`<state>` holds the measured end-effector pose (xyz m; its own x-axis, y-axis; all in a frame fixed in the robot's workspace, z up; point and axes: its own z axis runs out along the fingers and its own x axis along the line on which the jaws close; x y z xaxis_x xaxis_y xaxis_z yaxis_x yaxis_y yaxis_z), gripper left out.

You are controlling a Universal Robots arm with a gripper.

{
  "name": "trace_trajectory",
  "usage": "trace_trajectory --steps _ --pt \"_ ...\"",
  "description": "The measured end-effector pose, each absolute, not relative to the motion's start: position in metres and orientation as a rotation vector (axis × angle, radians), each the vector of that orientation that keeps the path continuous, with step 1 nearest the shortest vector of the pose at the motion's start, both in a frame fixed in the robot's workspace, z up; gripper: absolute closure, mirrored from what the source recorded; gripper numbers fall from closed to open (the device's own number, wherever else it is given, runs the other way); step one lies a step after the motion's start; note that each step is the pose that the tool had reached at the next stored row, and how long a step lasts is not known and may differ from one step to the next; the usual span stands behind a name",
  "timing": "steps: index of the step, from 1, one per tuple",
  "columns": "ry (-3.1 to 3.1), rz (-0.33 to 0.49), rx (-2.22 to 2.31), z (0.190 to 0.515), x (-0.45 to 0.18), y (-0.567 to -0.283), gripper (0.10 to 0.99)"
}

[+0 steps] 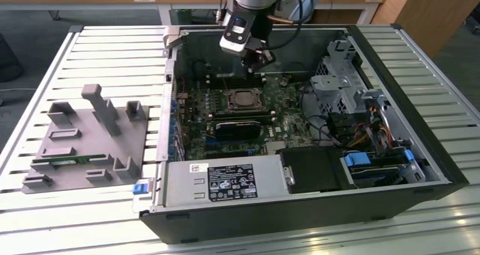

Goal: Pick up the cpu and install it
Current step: 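Install the first cpu locking lever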

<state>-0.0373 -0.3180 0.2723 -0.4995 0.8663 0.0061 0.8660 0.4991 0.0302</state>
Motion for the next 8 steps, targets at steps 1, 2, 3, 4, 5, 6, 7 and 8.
trace_trajectory --steps 1,2,3,4,5,6,7,8 --pt "2.722 0.046 1.548 0.2723 -0.0372 -0.318 0.98" --pt "2.733 0.046 1.53 0.2723 -0.0373 -0.318 0.98" --pt "2.743 0.046 1.511 0.2723 -0.0372 -0.318 0.98" --pt "2.754 0.046 1.492 0.2723 -0.0372 -0.318 0.98" --pt "2.766 0.046 1.471 0.2723 -0.0372 -0.318 0.98" --pt "2.775 0.046 1.453 0.2723 -0.0373 -0.318 0.98" --pt "2.784 0.046 1.437 0.2723 -0.0372 -0.318 0.98" --pt "2.792 0.047 1.421 0.2723 -0.0372 -0.318 0.98"
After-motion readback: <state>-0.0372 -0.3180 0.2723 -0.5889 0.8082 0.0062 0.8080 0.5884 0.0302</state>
